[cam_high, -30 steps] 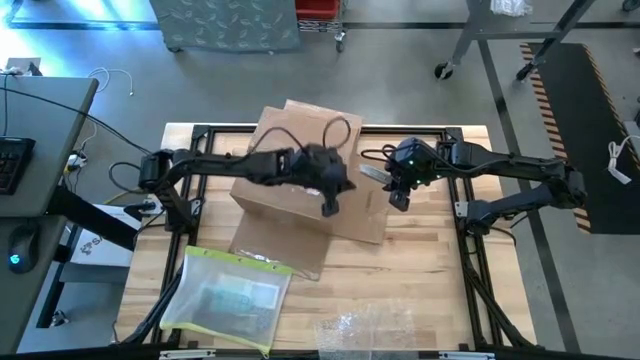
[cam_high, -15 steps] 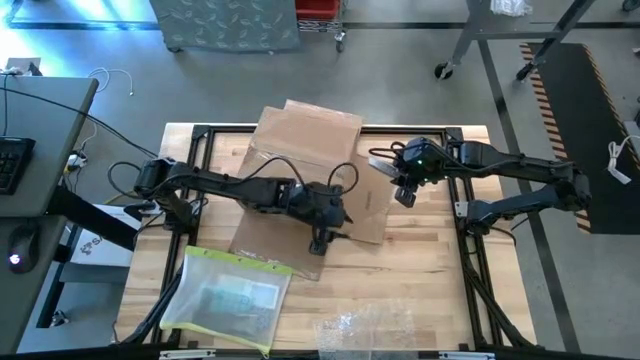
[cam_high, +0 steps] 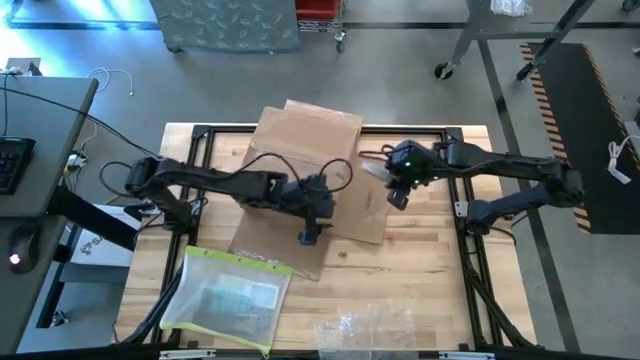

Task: Unpack boxes
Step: Break down the cardboard box using the silver cutter until it is fully flat

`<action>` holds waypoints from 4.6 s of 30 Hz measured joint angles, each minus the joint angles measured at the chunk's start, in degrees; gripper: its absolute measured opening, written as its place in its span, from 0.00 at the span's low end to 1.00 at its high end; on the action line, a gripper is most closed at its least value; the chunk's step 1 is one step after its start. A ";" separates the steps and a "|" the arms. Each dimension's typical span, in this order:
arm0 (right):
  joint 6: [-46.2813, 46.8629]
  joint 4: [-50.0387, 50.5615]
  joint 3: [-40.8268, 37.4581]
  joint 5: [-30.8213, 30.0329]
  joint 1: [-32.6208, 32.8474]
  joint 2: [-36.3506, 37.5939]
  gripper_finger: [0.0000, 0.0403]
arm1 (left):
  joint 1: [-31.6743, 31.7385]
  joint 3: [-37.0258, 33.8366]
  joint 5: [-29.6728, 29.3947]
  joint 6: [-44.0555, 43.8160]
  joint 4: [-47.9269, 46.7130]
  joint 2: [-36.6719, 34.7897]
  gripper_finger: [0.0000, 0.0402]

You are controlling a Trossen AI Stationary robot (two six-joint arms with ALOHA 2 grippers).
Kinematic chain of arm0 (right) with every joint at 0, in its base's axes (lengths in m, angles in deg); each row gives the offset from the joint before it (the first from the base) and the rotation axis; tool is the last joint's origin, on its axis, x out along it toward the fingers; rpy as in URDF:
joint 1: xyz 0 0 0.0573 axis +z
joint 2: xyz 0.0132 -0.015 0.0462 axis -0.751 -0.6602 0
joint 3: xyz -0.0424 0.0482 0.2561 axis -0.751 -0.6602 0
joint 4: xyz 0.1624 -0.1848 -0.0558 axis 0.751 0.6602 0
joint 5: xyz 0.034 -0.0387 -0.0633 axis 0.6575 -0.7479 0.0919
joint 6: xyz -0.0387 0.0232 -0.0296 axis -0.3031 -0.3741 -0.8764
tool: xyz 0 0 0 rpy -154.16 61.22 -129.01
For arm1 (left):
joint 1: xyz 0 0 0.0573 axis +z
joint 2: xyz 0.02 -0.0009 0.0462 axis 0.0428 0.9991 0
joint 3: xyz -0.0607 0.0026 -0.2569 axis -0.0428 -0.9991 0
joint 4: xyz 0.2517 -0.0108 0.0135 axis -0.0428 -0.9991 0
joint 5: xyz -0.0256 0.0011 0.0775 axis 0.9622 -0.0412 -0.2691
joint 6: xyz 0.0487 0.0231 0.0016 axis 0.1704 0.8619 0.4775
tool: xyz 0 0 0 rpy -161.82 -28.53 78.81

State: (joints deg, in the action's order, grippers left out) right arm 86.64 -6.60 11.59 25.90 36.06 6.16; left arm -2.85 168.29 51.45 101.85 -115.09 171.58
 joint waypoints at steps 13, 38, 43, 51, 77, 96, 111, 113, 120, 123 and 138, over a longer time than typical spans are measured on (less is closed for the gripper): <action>-8.56 -1.73 3.19 1.73 -4.90 -7.35 0.23 | -8.16 -3.74 -11.20 -13.59 -22.66 -8.23 0.63; -11.67 -5.53 3.17 -1.48 -5.77 -9.58 0.23 | -7.72 -10.74 -15.50 -13.48 -15.07 -8.17 0.63; -11.84 -6.69 3.15 -1.64 -5.77 -10.92 0.23 | -7.72 -10.74 -15.46 -13.48 -15.07 -8.17 0.63; -12.55 -5.90 3.15 -1.72 -5.77 -11.56 0.23 | -7.70 -10.74 -15.44 -14.06 -15.07 -8.14 0.63; -12.43 -5.23 3.07 -4.63 -4.25 -10.10 0.23 | -7.70 -10.68 -14.24 -14.54 -15.00 -7.36 0.63; -13.96 -5.18 3.13 -4.85 -4.26 -12.00 0.23 | -7.70 -10.74 -14.22 -14.57 -14.69 -7.29 0.63; -14.29 -3.41 3.06 -0.50 -0.74 -12.05 0.23 | -7.83 -10.85 -17.10 -14.80 -14.96 -7.25 0.63; -14.38 -3.04 3.06 -0.64 -0.03 -12.05 0.23 | -7.71 -10.85 -19.24 -15.92 -14.88 -6.82 0.63; -15.65 -0.99 3.06 -1.40 1.70 -12.02 0.23 | -7.35 -10.72 -23.91 -22.17 -14.71 -4.77 0.63; -15.58 -0.18 3.06 -1.72 1.75 -12.00 0.23 | -7.37 -10.72 -27.81 -26.83 -14.86 -3.85 0.63; -16.04 0.52 3.06 -4.57 0.24 -11.98 0.23 | -9.33 -11.01 -35.56 -42.15 -14.09 -2.75 0.63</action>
State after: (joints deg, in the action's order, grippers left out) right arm 70.60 -6.08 14.65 21.33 36.30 -5.82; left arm -12.17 157.28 15.88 59.71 -129.18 168.83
